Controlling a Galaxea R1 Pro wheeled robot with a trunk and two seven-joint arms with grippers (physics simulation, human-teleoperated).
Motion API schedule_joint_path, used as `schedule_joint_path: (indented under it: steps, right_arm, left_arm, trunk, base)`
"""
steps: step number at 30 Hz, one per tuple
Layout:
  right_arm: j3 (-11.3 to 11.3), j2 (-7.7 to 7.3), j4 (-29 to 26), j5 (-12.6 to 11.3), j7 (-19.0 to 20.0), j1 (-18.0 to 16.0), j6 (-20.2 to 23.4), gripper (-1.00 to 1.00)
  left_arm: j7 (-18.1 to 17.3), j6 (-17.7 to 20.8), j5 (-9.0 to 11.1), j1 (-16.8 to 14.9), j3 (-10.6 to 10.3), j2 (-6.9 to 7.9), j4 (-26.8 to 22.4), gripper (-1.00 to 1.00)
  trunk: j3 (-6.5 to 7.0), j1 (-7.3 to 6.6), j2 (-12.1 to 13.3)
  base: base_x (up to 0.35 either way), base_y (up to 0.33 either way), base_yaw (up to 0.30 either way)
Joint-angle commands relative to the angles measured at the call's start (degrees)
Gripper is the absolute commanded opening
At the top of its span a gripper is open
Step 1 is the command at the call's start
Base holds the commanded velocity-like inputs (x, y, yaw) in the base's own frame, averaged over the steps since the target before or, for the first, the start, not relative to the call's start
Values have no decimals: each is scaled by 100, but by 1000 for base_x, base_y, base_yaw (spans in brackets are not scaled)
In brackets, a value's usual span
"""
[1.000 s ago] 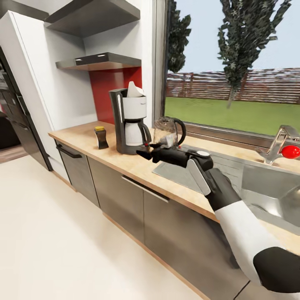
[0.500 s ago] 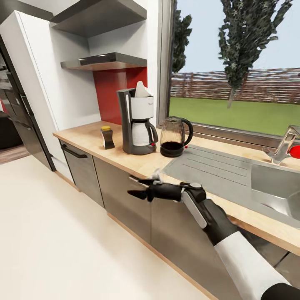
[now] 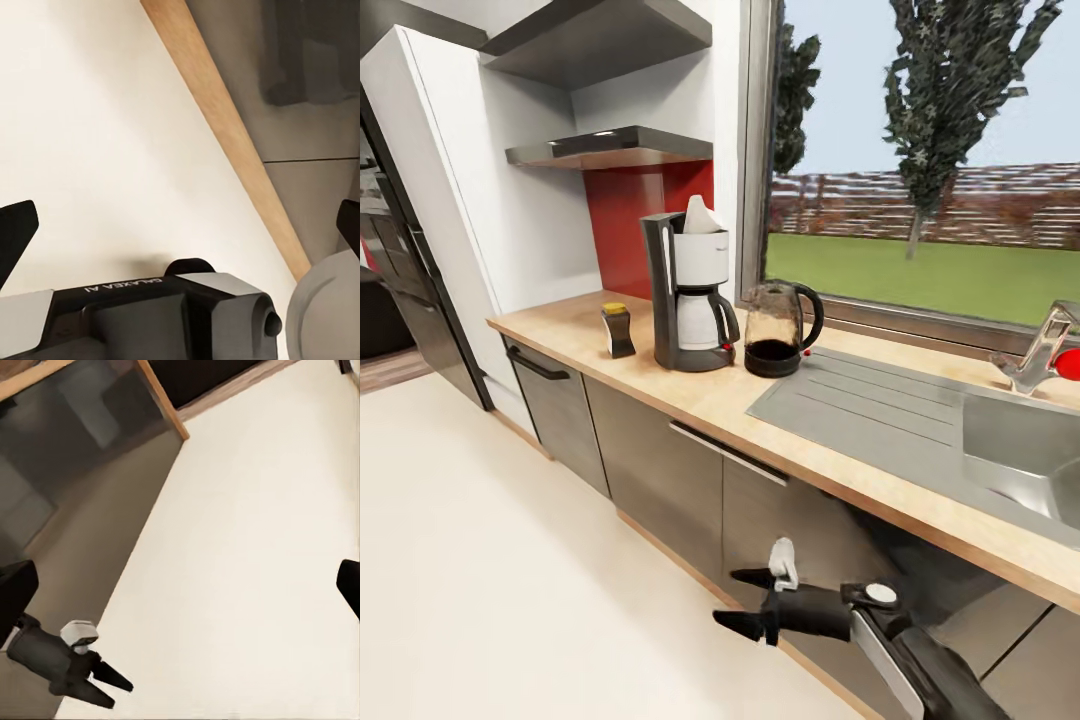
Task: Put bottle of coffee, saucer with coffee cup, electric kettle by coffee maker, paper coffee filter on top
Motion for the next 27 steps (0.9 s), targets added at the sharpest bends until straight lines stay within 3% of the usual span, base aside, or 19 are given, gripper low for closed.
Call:
schedule_joint_path:
  steps: [1, 3, 8, 14, 20, 23, 27]
  right_arm:
    - [11, -63, 234, -63, 54, 109, -119, 100]
    - [13, -131, 1138, -54, 208, 262, -713, 100]
    - [19, -155, 2378, -46, 479, 318, -1438, 100]
    - [20, -162, 3584, -44, 676, 334, -1804, 100]
    - [15, -163, 5359, -46, 639, 338, -2590, 100]
    - [15, -163, 5762, -46, 540, 338, -2744, 100]
    - [15, -163, 5898, -47, 450, 338, -2791, 100]
  left_arm:
    - [-6, -54, 8, -3, -26, 1, 6, 100]
    - [-5, -54, 10, -3, -25, 1, 6, 100]
    - [-5, -54, 10, -1, -24, 1, 6, 100]
    - [-3, -54, 32, -3, 40, 1, 6, 100]
    - [-11, -46, 32, 1, 692, -4, 6, 100]
    - [-11, -44, 29, 0, 784, -15, 12, 100]
    - [-16, -39, 23, 2, 814, -22, 20, 100]
  trunk:
    - [-5, 0, -3]
    - [-5, 0, -3]
    - [-5, 0, -3]
    - [-5, 0, -3]
    - [-5, 0, -3]
    - [-5, 0, -3]
    - [-5, 0, -3]
  base:
    - [0, 0, 0]
    - [0, 0, 0]
    - [0, 0, 0]
    - [0, 0, 0]
    - [0, 0, 0]
    - [0, 0, 0]
    - [0, 0, 0]
